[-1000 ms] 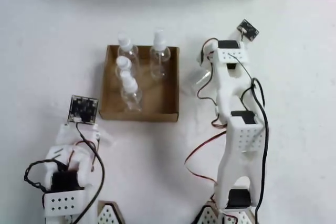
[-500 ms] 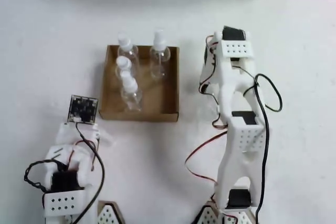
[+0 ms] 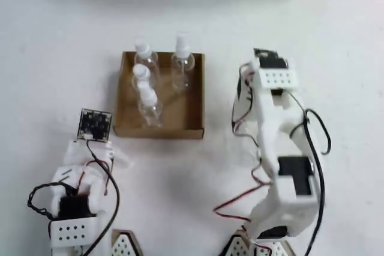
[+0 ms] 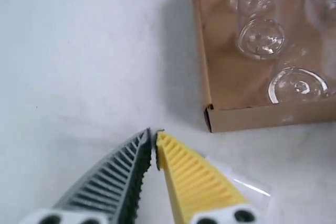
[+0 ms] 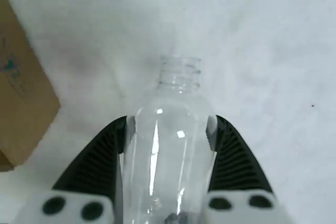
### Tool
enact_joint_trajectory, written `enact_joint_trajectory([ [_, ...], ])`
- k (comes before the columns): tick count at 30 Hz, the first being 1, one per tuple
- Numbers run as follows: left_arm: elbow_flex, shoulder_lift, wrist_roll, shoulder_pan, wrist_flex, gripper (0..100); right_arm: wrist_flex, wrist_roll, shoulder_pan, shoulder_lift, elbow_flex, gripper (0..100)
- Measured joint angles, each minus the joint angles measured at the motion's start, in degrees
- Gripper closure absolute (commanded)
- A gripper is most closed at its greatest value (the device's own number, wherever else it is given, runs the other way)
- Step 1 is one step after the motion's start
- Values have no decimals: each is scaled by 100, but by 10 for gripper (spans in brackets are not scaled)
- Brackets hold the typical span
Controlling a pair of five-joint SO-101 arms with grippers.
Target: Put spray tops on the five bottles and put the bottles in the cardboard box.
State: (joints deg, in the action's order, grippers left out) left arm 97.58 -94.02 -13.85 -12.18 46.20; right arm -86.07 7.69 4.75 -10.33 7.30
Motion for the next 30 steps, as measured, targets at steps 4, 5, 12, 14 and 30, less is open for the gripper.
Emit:
enact_joint_trajectory([
  [4,0,0,0,0,0,977,615,-712,9,879,1090,981],
  [5,0,0,0,0,0,977,791,-941,9,1099,1319,981],
  [12,0,0,0,0,0,977,2303,-2541,18,2180,3033,980],
  [14,0,0,0,0,0,977,2611,-2576,0,2338,3341,972],
  [30,0,0,0,0,0,977,2901,-2646,9,2444,3455,727],
])
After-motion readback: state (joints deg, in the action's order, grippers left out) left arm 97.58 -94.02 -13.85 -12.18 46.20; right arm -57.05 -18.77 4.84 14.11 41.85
